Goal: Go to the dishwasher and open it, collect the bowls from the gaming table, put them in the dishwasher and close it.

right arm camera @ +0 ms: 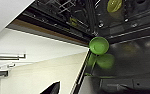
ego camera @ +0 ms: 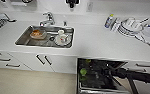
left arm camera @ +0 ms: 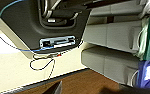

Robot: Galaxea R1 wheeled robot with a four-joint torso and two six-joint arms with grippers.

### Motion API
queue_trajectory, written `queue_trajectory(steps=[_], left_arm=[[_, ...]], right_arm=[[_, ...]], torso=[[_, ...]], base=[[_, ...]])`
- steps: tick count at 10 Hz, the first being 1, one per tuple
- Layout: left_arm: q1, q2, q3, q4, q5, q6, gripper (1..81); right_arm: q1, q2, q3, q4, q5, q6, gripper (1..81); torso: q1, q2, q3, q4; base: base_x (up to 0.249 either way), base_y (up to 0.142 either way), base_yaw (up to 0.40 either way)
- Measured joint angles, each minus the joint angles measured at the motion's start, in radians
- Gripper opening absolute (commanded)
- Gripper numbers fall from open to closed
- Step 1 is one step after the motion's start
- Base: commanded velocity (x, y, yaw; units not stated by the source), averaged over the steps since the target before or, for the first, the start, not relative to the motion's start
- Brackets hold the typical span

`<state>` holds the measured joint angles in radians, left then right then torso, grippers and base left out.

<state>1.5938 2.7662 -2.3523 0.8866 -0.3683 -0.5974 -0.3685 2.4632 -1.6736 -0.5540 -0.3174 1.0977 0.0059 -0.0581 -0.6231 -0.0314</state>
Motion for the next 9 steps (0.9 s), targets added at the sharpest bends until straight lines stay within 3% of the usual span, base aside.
queue_trajectory(steps=[3,6,9], left_arm=[[0.0,0.021,-0.009,-0.017,0.002,-0.005,81.1],[-0.01,0.06,-0.121,-0.136,0.0,-0.013,81.1],[-0.039,0.11,-0.196,-0.181,0.0,-0.028,81.1]], right_arm=[[0.011,-0.092,0.083,0.021,-0.003,0.003,81.1],[0.024,-0.33,0.224,0.034,-0.076,0.001,81.1],[-0.136,-0.455,0.326,0.042,-0.146,-0.049,81.1]], torso=[[0.0,0.0,0.0,0.0],[0.0,0.0,0.0,0.0],[0.0,0.0,0.0,0.0]], base=[[0.0,0.0,0.0],[0.0,0.0,0.0],[0.0,0.0,0.0]])
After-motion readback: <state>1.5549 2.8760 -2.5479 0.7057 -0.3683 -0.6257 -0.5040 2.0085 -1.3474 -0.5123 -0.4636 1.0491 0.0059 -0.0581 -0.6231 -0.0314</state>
